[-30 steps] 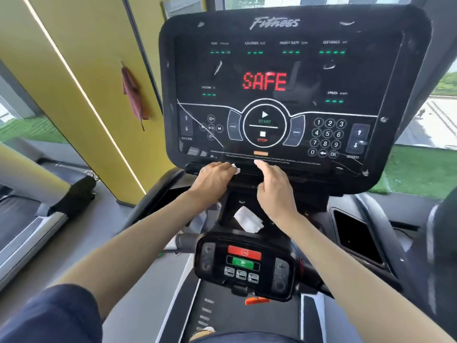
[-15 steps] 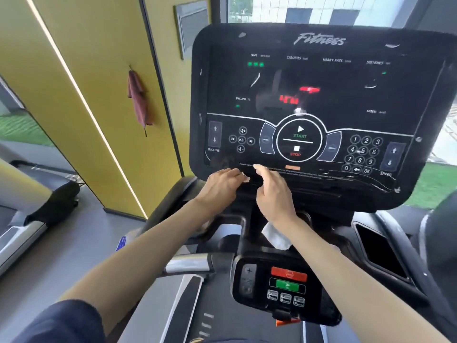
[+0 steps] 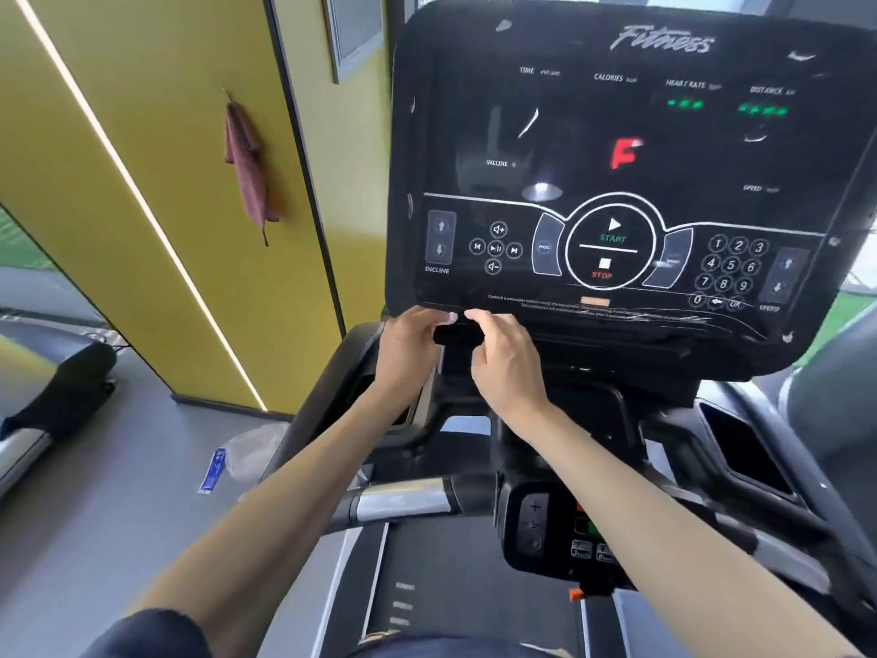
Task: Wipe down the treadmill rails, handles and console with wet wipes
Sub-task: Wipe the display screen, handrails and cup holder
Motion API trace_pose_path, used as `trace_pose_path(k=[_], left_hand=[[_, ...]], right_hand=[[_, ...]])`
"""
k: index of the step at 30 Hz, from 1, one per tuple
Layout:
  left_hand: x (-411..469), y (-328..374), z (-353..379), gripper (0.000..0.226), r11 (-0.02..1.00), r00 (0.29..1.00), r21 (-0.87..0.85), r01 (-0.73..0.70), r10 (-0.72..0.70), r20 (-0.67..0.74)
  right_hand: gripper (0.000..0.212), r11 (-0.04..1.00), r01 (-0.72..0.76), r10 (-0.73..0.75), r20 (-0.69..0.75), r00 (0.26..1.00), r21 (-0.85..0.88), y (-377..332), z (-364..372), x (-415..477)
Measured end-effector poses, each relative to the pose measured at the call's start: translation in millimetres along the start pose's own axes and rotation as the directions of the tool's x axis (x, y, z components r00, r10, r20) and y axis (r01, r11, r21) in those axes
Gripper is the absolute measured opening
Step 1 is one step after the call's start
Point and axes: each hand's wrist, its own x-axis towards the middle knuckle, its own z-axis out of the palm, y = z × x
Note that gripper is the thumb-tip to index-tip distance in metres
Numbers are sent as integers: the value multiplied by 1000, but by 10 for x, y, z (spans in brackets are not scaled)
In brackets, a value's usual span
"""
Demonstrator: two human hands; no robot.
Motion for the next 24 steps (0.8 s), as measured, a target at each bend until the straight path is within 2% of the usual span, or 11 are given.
trace_pose_path(k=[4,9,13,14,15,17,18,19,20,22,24], left_hand=[[-94,39,10,38,997,997,-4,77,-77,-23],[-157,12,-43,27,989,991,-69,130,-132,-25],[-61,-334,-236,25,983,955,-32,180,-167,245],[-18,-451,-287,27,980,945,-22,198,-185,269],[51,-548,-336,29,966,946,-32,256,-243,215],[167,-583,-431,24,928,927,-90,362,-368,-74],[203,-530,-442,23,948,920,-81,307,-318,-228],[216,-450,-439,26,986,934,-28,166,-166,-316],[203,-416,-386,31,998,948,55,-27,43,-317],[95,-500,-154,36,897,888,216,-386,425,-178],[-30,-718,71,36,809,837,251,-532,548,5]], right_hand=[[49,1000,10,-11,-60,998,-29,-46,75,-14],[48,996,-16,12,-50,999,-85,-47,150,45],[46,990,-9,3,-45,999,-137,-42,202,65],[45,989,-9,2,-47,999,-147,-43,206,60],[45,987,-12,4,-51,999,-159,-48,207,66],[41,982,-15,5,-53,999,-190,-65,220,86],[39,977,-8,-3,-52,999,-213,-74,230,106],[38,972,5,-17,-47,999,-237,-85,244,128],[36,967,21,-31,-37,999,-253,-97,260,149],[34,966,34,-40,-19,999,-257,-120,287,182],[31,968,26,-33,-22,999,-248,-128,307,183]])
